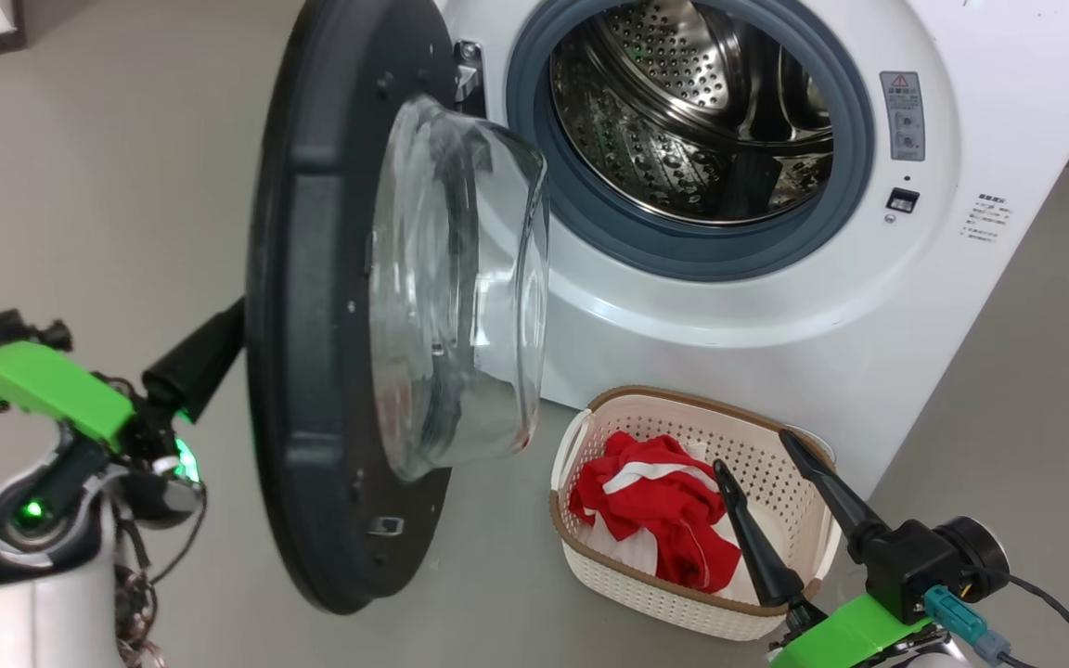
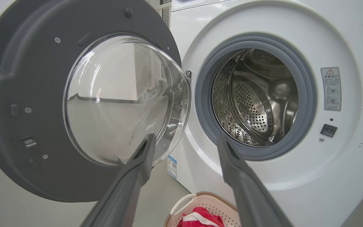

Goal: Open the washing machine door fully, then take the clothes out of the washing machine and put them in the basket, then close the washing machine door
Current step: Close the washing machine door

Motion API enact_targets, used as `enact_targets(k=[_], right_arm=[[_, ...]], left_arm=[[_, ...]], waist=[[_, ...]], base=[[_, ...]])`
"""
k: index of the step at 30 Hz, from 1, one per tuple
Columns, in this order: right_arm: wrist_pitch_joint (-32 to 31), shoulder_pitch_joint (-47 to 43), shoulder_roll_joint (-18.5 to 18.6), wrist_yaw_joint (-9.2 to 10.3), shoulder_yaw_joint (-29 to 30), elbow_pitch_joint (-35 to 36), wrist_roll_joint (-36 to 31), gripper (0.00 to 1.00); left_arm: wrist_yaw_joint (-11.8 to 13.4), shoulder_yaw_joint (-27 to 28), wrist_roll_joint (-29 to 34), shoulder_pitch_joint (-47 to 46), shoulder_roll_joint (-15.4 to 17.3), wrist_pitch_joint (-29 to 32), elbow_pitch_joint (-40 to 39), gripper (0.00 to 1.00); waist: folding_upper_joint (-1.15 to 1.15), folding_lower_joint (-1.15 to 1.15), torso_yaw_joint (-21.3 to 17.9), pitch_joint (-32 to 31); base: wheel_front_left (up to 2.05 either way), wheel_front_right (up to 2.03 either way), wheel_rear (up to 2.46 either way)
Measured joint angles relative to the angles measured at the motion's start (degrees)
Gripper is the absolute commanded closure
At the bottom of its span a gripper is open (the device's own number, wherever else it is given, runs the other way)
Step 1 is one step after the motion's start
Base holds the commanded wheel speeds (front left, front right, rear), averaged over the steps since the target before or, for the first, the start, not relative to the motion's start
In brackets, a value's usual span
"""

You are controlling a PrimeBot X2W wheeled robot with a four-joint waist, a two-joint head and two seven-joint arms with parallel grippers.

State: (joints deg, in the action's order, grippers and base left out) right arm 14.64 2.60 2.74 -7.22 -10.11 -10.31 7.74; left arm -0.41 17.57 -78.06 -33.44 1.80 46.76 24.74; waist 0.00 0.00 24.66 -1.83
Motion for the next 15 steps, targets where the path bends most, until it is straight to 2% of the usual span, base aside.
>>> enact_targets(k=[9, 15], right_arm=[[0.0, 0.0, 0.0, 0.00, 0.0, 0.0, 1.5, 0.00], [0.0, 0.0, 0.0, 0.00, 0.0, -0.1, 1.5, 0.00]], left_arm=[[1.7, -9.3, -6.3, 4.0, 0.1, -5.5, -5.2, 1.00], [1.9, -12.7, -8.2, 5.4, 0.1, -8.4, -6.5, 1.00]], waist=[[0.00, 0.00, -1.9, 0.3], [0.00, 0.00, -3.4, 0.5]], base=[[0.00, 0.00, 0.00], [0.00, 0.00, 0.00]])
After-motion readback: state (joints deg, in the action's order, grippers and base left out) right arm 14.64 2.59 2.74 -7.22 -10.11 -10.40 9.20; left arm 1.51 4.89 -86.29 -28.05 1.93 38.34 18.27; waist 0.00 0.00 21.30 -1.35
